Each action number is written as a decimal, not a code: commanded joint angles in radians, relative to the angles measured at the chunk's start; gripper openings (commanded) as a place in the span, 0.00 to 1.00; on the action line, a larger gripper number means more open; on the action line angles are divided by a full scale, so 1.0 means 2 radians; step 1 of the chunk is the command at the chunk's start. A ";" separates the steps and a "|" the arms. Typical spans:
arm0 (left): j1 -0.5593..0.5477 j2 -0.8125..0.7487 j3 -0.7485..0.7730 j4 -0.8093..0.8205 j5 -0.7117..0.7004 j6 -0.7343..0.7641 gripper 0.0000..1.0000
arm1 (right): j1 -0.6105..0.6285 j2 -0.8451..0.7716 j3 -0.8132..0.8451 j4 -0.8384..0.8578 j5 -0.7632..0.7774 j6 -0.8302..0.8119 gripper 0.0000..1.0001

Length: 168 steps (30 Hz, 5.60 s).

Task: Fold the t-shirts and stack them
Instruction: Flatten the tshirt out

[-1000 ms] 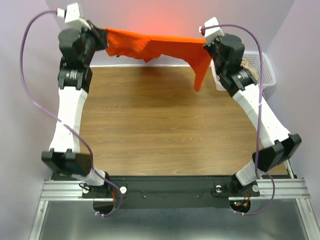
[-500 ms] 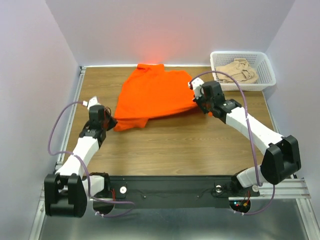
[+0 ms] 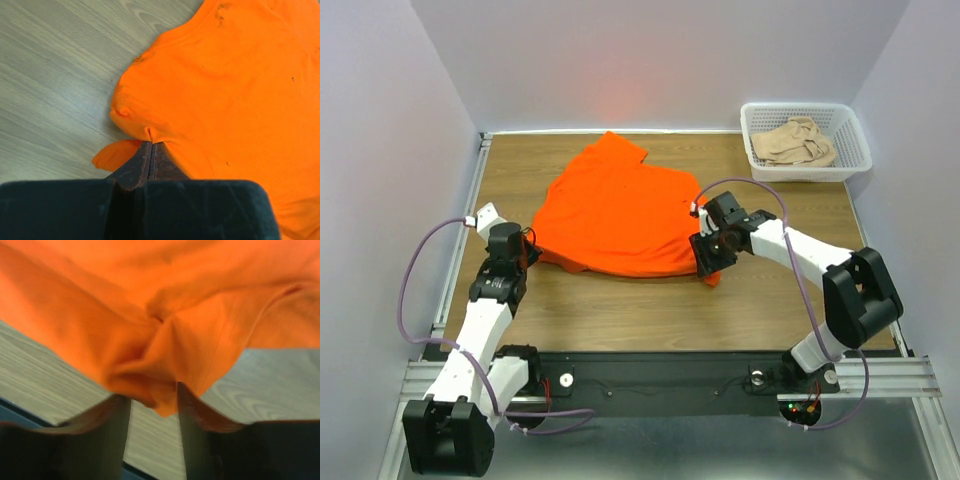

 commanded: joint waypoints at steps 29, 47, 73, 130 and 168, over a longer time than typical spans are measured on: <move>-0.067 -0.055 0.007 0.006 -0.009 0.083 0.00 | -0.099 -0.104 -0.154 0.081 0.040 0.333 0.54; -0.083 -0.060 0.007 0.009 -0.016 0.084 0.00 | -0.090 -0.070 -0.192 0.177 -0.043 0.353 0.34; -0.083 -0.050 0.009 0.012 -0.024 0.084 0.00 | -0.061 0.036 0.132 -0.076 0.218 0.175 0.29; -0.087 -0.047 0.010 0.011 -0.022 0.085 0.00 | -0.101 -0.009 -0.059 0.186 0.196 0.434 0.51; -0.087 -0.051 0.010 0.011 -0.027 0.086 0.00 | -0.103 -0.019 -0.036 0.169 0.167 0.421 0.43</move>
